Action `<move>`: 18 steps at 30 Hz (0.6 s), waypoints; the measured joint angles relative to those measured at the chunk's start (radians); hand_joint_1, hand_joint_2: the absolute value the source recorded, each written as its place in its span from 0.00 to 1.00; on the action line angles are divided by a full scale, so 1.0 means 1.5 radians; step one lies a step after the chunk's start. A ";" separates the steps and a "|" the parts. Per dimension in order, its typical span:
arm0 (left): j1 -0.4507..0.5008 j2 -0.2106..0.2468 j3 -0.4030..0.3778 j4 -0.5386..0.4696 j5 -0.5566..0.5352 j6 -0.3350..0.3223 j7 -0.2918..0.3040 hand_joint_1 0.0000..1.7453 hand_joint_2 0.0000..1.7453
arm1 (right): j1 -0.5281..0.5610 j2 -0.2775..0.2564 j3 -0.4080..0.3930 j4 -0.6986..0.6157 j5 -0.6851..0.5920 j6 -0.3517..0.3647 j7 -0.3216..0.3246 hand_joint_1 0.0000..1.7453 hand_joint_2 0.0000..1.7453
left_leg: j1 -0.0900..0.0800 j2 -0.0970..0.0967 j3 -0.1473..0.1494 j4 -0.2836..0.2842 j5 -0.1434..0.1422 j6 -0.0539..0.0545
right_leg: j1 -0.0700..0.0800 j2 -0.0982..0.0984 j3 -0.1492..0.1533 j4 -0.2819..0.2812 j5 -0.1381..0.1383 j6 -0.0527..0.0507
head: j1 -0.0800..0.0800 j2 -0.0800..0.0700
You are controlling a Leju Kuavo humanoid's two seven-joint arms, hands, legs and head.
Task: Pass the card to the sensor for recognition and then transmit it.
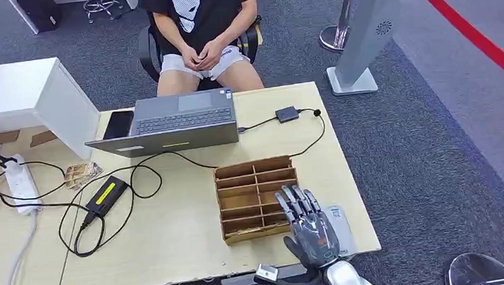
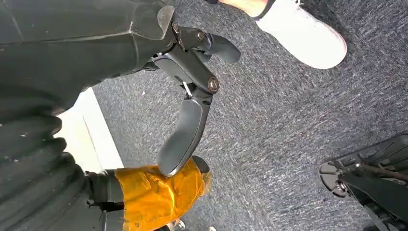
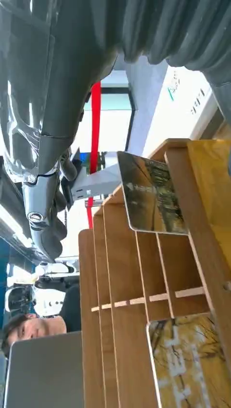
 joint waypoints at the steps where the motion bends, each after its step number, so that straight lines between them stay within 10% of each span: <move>1: 0.000 0.000 0.000 0.000 0.000 0.000 0.000 0.00 1.00 | 0.001 0.002 -0.002 0.000 0.000 -0.002 -0.003 0.01 1.00 | 0.000 0.000 0.000 0.000 0.000 0.000 | 0.000 0.000 0.000 0.000 0.000 0.000 | 0.000 0.000; 2: 0.000 0.000 0.000 0.000 0.000 0.000 0.000 0.00 1.00 | 0.002 0.003 -0.003 0.000 0.000 -0.003 -0.004 0.01 1.00 | 0.000 0.000 0.000 0.000 0.000 0.000 | 0.000 0.000 0.000 0.000 0.000 0.000 | 0.000 0.000; 4: -0.001 0.000 0.000 0.000 0.000 0.000 0.000 0.00 1.00 | 0.002 0.005 -0.004 0.000 0.000 -0.003 -0.004 0.78 1.00 | 0.000 0.000 0.000 0.000 0.000 0.000 | 0.000 0.000 0.000 0.000 0.000 0.000 | 0.000 0.000; 6: -0.001 0.000 0.000 0.000 0.000 0.000 0.000 0.00 1.00 | 0.002 0.005 -0.004 0.000 0.002 -0.001 -0.004 0.91 1.00 | 0.000 0.000 0.000 0.000 0.000 0.000 | 0.000 0.000 0.000 0.000 0.000 0.000 | 0.000 0.000; 18: -0.008 0.000 0.000 0.000 -0.001 -0.001 0.003 0.00 1.00 | -0.003 0.005 -0.004 0.016 0.051 0.020 0.023 0.97 1.00 | 0.000 0.000 0.000 0.000 0.000 0.000 | 0.000 0.000 0.000 0.000 0.000 0.000 | 0.000 0.000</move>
